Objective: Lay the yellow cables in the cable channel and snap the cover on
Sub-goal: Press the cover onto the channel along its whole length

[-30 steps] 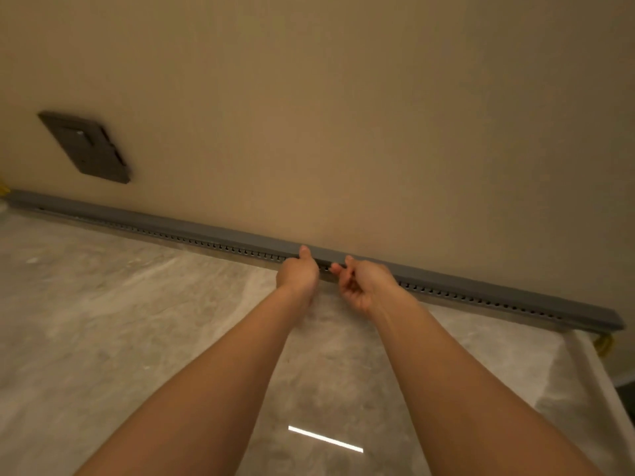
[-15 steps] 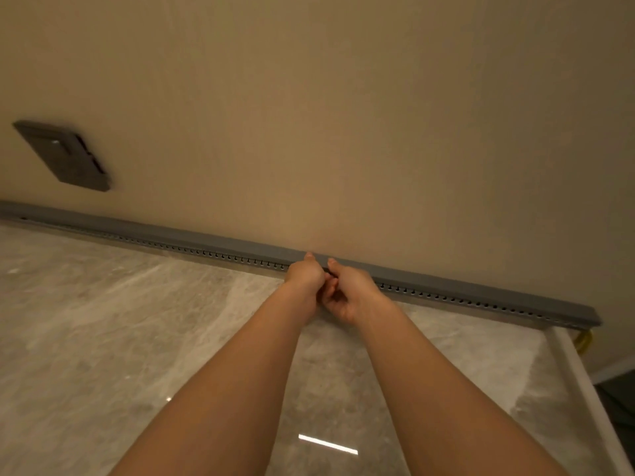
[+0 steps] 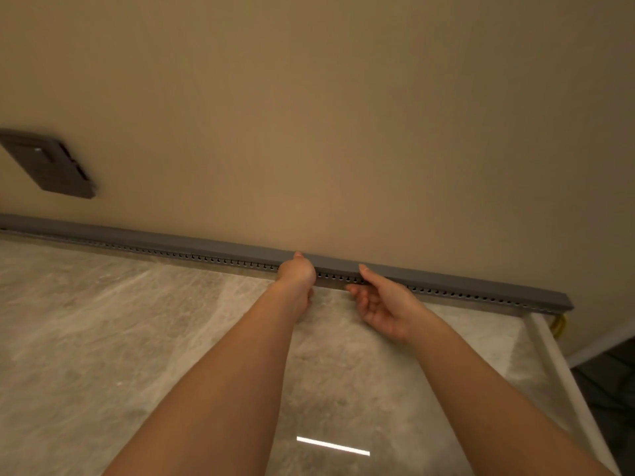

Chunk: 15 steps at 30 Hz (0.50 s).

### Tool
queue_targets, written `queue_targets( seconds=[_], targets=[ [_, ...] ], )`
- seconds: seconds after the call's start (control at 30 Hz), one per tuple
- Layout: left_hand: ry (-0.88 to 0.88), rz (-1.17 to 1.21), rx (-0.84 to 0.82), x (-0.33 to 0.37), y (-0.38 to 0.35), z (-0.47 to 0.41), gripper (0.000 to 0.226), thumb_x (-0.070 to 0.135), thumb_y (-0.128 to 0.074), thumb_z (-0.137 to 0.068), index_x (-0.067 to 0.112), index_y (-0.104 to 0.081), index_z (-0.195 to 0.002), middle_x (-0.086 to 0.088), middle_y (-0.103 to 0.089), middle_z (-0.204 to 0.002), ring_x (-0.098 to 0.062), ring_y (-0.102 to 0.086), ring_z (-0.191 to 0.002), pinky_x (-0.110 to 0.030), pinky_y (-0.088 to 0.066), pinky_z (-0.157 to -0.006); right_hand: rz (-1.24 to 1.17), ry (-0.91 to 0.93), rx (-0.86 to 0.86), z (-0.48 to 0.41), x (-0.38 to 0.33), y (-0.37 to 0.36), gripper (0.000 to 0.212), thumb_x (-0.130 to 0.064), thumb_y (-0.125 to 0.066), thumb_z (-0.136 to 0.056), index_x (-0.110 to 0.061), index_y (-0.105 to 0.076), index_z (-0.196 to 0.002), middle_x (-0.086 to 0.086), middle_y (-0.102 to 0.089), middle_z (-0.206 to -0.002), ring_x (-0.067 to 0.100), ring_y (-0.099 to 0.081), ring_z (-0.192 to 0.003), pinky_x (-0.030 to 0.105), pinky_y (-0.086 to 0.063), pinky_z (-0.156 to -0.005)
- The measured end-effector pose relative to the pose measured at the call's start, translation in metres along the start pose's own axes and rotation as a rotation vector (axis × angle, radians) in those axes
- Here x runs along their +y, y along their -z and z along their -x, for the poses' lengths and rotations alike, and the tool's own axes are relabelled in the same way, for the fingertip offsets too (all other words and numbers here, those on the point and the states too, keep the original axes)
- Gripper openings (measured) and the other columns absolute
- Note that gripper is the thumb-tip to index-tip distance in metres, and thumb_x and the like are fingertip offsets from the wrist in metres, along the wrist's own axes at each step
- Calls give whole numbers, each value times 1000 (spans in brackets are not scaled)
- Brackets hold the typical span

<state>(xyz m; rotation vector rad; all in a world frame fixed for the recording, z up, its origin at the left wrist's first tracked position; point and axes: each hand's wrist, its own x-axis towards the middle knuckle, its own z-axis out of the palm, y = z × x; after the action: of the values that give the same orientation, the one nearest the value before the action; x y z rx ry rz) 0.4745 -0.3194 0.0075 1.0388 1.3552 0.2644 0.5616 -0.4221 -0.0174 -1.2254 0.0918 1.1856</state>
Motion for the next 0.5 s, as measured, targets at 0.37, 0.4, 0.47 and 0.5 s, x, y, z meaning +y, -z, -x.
queue_targets(
  seconds=[0.37,0.4,0.47,0.5],
  targets=[
    [-27,-23,39,-5,-1,-14,51,40,-24,-101,11,-38,-140,-2,-50,-75,-17,-28,-49,-23,-20,-42,-166,-61,135,2,-25,17,23,-15,-41,-100,-2,-46,-81,11,-45,-72,8,-39,-49,10,-32,-27],
    [-38,-23,35,-7,-1,-14,51,41,-23,-101,11,-39,-140,-3,-42,-66,-16,-27,-48,-23,-19,-42,-163,-53,137,2,-25,15,23,-14,-38,-100,-4,-45,-80,10,-43,-73,7,-35,-52,9,-29,-27],
    [-54,-8,37,-8,-2,-13,52,43,-24,-100,9,-40,-137,-4,-32,-60,-16,-26,-48,-23,-19,-42,-165,-45,131,2,-25,13,24,-11,-34,-101,-8,-44,-80,10,-42,-76,5,-31,-53,9,-26,-26],
    [-58,4,50,-9,-3,-14,53,44,-25,-100,7,-42,-135,-4,-32,-59,-16,-26,-47,-23,-19,-42,-165,-48,126,2,-25,14,24,-10,-32,-102,-8,-44,-81,9,-41,-76,4,-30,-53,9,-24,-26]
  ],
)
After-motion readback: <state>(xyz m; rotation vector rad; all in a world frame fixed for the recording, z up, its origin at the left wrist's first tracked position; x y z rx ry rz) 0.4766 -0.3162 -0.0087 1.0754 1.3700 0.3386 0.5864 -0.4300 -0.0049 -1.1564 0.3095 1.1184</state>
